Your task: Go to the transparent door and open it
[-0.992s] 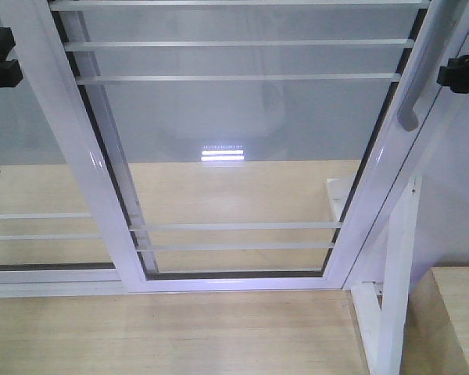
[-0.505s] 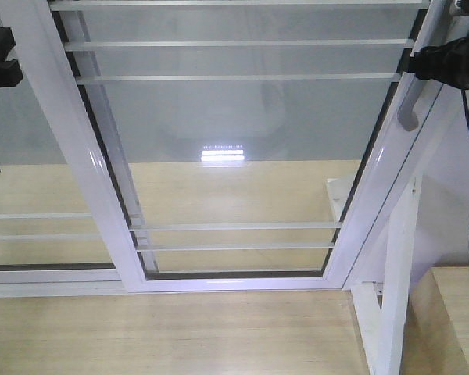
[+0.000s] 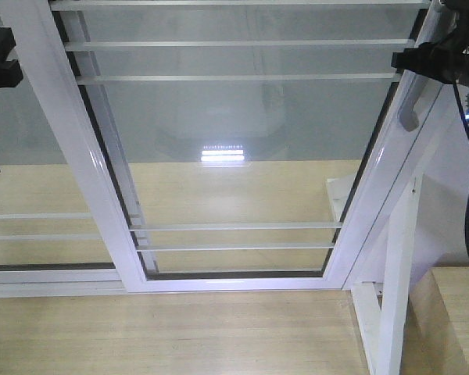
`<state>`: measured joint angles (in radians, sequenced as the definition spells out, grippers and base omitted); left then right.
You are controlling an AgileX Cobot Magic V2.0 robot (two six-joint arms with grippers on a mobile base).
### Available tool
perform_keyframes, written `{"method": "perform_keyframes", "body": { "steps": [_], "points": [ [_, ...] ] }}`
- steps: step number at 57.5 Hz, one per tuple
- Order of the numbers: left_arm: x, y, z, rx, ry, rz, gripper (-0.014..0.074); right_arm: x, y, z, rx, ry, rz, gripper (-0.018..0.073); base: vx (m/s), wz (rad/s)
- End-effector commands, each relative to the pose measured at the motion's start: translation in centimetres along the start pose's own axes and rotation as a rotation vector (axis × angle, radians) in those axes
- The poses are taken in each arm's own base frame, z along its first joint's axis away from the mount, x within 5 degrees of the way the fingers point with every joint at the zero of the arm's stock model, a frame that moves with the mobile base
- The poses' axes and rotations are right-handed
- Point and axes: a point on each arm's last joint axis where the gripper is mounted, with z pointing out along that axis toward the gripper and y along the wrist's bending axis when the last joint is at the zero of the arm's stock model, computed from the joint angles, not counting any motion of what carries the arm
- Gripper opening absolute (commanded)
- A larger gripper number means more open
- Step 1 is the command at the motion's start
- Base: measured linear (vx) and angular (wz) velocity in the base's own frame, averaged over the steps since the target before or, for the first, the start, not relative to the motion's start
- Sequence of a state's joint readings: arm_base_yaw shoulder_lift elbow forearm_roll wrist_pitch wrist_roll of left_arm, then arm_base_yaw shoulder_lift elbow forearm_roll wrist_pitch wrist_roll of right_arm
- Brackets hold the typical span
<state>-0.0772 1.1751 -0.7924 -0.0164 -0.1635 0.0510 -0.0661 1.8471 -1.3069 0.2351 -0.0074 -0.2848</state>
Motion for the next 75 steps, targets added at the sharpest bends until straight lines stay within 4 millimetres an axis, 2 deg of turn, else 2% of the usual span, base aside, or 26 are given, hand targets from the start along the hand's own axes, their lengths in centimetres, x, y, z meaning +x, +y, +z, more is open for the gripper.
{"method": "perform_keyframes", "body": {
  "steps": [1,6,38,75],
  "points": [
    [-2.4,0.0,-0.6,-0.004,-0.14,-0.011,0.057,-3.5,-0.2,-1.9,0.021,-0.151,-0.01,0.0064,0.0,0.0],
    [-2.4,0.0,-0.6,-0.004,-0.14,-0.011,0.057,-3.6,0.5,-2.1,0.005,-0.149,-0.017,0.0031,0.0,0.0],
    [-2.3,0.0,-0.6,-0.003,-0.122,-0.011,0.057,-4.1,7.7,-2.9,-0.141,-0.202,-0.124,0.0048,0.0,0.0],
    [-2.2,0.0,-0.6,-0.002,-0.109,-0.011,0.057,-4.2,13.0,-4.2,-0.25,-0.258,-0.161,0.0049,0.0,0.0]
  ]
}}
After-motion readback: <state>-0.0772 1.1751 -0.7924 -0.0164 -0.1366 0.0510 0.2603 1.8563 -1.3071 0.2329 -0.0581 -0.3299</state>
